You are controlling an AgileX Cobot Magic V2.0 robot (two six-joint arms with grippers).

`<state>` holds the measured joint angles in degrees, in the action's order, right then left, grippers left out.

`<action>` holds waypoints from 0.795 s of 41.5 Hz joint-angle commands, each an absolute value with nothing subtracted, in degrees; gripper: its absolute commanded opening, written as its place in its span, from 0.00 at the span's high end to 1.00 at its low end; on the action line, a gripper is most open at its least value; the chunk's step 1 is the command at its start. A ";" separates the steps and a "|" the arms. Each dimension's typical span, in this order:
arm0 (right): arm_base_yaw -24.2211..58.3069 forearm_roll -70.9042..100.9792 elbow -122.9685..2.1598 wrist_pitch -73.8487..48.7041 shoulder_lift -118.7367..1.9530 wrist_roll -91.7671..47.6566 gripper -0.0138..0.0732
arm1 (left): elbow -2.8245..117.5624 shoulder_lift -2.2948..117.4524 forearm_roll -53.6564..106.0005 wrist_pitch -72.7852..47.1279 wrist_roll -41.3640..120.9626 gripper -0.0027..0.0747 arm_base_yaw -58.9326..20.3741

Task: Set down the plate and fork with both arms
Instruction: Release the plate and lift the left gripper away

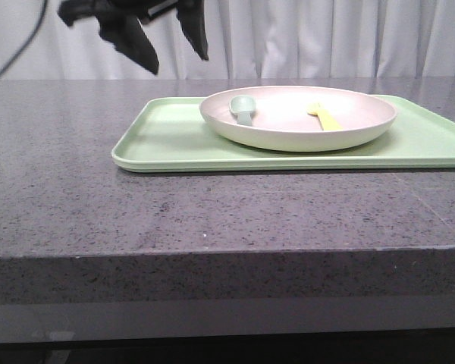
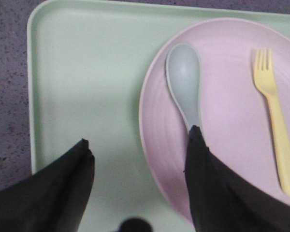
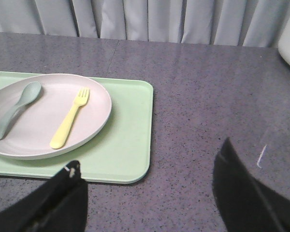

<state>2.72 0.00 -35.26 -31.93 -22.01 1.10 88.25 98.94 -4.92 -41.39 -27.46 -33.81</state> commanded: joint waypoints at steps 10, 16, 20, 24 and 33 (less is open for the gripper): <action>2.44 -0.59 -37.13 -28.29 -22.82 0.74 0.21 | 89.44 81.93 4.87 -52.75 0.00 0.43 -33.28; 2.44 0.00 -37.35 -30.17 -22.82 0.74 0.21 | 85.55 74.92 16.09 -53.40 12.76 0.43 -28.85; 2.44 2.58 -39.00 -33.97 -23.59 0.74 0.21 | 81.95 69.89 21.26 -54.22 18.83 0.43 -23.94; 2.49 4.52 -41.60 -39.04 -26.12 0.40 0.21 | 77.40 65.58 22.82 -54.58 21.03 0.43 -20.05; 2.68 10.21 -47.61 -48.77 -33.42 -5.90 0.21 | 66.44 55.89 22.71 -54.09 21.31 0.43 -12.93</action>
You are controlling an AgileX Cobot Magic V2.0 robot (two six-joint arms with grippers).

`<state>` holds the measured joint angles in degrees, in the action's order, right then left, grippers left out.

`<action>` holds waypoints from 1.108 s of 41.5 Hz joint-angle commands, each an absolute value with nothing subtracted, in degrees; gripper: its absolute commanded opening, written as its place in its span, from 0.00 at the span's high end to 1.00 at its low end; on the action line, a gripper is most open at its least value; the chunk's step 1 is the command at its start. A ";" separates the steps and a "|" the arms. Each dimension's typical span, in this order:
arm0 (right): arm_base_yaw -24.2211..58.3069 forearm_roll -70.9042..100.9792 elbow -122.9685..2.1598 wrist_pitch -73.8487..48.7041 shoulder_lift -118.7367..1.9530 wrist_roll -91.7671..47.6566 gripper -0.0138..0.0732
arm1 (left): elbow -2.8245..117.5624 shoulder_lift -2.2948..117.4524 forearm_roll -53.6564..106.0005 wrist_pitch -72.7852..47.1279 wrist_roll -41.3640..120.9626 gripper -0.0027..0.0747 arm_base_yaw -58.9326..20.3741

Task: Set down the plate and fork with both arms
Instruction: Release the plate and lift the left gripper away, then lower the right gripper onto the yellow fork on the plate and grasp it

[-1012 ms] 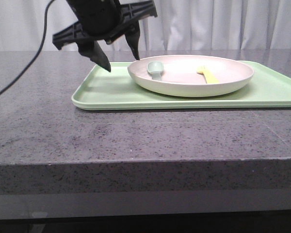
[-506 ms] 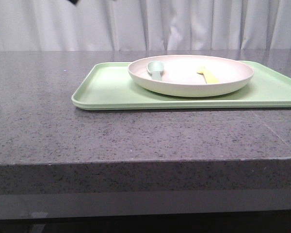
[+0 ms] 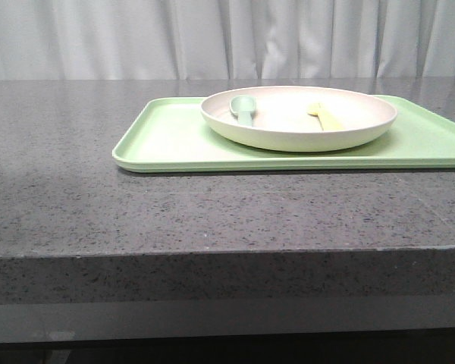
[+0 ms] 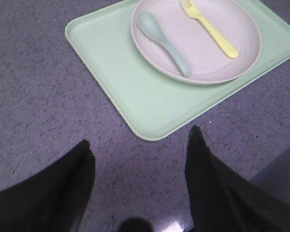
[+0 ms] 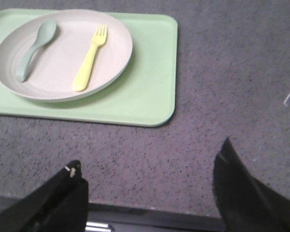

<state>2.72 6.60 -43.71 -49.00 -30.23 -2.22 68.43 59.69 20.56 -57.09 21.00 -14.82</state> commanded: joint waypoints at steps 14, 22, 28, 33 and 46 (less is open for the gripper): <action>10.87 10.72 -62.13 -59.09 -51.88 -7.68 0.21 | 61.56 49.88 22.71 -54.47 21.31 0.43 -11.94; 16.95 5.89 -72.74 -61.44 -63.32 -2.11 0.21 | 61.56 50.16 22.71 -54.47 21.31 0.43 -11.94; 21.37 -2.76 -80.47 -62.68 -72.16 5.67 0.21 | 61.56 51.19 22.71 -54.47 21.31 0.43 -11.94; 21.62 -4.26 -86.69 -64.80 -79.10 9.64 0.21 | 61.56 51.95 22.71 -54.12 21.31 0.43 -11.94; 21.48 -3.97 -98.96 -67.16 -93.58 11.31 0.21 | 61.56 55.20 22.71 -54.12 21.31 0.43 -11.94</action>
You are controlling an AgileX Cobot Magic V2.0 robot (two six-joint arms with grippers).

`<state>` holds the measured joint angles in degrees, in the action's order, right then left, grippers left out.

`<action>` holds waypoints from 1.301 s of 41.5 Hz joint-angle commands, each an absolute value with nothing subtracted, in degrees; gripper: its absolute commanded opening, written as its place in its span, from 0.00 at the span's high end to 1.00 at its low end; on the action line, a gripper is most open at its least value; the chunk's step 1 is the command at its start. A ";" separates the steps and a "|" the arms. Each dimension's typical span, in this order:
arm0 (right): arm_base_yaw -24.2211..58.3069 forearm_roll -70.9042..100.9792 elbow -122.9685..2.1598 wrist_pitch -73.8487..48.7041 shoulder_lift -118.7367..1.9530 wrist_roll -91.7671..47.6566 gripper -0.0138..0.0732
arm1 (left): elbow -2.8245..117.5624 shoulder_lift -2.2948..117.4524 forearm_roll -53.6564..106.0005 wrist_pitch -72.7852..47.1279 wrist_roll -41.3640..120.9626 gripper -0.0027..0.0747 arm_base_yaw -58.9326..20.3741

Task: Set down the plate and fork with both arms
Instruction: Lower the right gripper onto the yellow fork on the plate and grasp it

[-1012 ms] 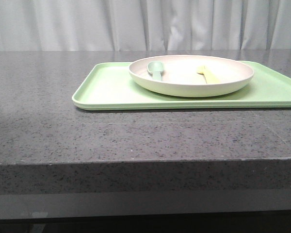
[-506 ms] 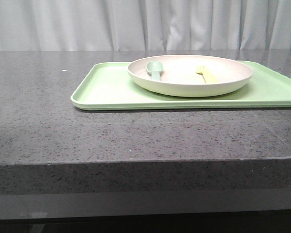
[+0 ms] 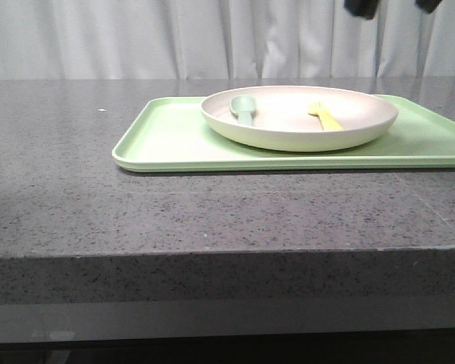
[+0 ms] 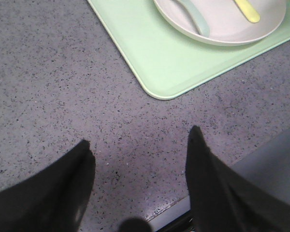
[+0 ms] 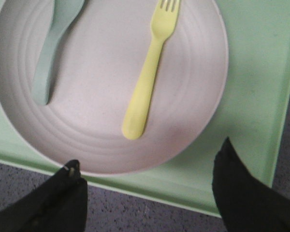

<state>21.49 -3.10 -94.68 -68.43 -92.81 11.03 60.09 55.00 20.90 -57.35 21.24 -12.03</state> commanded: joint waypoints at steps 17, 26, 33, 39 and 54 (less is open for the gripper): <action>19.97 -3.20 -113.05 -74.73 -108.84 15.78 0.22 | 61.56 55.29 22.71 -54.00 21.31 0.43 -11.94; 18.06 -0.56 -114.43 -74.02 -112.19 15.84 0.34 | 61.56 55.29 22.71 -54.00 21.31 0.43 -11.94; 17.92 -0.56 -114.43 -74.14 -114.25 15.84 0.36 | 61.56 55.29 22.71 -54.00 21.31 0.43 -11.94; 17.92 0.00 -114.43 -73.35 -115.34 15.84 0.36 | 61.56 55.29 22.71 -54.00 21.31 0.43 -11.94; 17.92 0.00 -114.43 -73.32 -117.87 15.84 0.48 | 61.56 55.29 22.71 -54.00 21.31 0.43 -11.94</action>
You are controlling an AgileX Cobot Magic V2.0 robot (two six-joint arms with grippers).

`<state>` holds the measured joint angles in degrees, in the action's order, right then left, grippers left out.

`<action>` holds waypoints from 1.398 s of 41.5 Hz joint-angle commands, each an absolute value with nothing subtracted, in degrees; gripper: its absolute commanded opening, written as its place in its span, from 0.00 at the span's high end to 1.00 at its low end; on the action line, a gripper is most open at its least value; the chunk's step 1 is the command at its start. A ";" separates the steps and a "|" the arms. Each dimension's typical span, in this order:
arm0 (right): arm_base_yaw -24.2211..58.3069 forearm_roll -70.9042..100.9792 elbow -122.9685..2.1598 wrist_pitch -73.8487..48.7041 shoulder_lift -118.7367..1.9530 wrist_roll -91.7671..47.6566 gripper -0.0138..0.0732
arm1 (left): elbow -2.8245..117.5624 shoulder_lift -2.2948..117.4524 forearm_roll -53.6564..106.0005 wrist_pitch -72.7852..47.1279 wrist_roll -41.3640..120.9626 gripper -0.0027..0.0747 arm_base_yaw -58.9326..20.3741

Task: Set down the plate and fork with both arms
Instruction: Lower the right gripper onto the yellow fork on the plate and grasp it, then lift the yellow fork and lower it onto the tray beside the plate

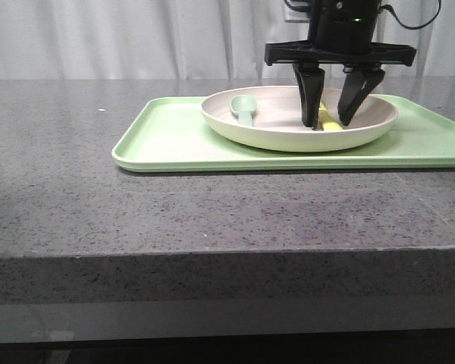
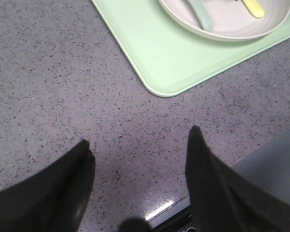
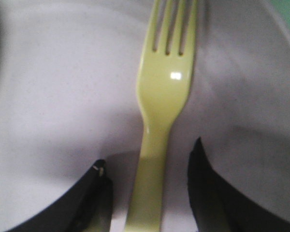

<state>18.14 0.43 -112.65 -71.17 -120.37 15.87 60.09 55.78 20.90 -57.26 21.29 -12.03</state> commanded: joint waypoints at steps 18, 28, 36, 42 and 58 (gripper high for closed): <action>17.92 0.00 -114.54 -73.80 -118.07 15.84 0.79 | 61.56 55.29 22.71 -54.00 21.31 0.43 -11.94; 17.92 0.00 -115.26 -74.21 -117.88 15.79 0.80 | 61.56 55.29 22.71 -54.10 21.31 0.43 -11.94; 18.03 0.00 -117.71 -74.97 -116.14 15.65 0.80 | 61.56 55.29 22.71 -54.20 21.31 0.43 -11.94; 17.90 0.00 -119.19 -76.01 -113.64 13.88 0.80 | 61.56 55.29 22.71 -54.20 21.31 0.43 -11.94; 13.50 0.78 -116.28 -76.59 -101.79 9.24 0.80 | 61.56 55.29 22.71 -54.59 21.31 0.43 -11.94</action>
<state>15.14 0.93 -116.21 -71.50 -107.82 10.62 60.09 55.78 20.90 -57.26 21.38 -12.03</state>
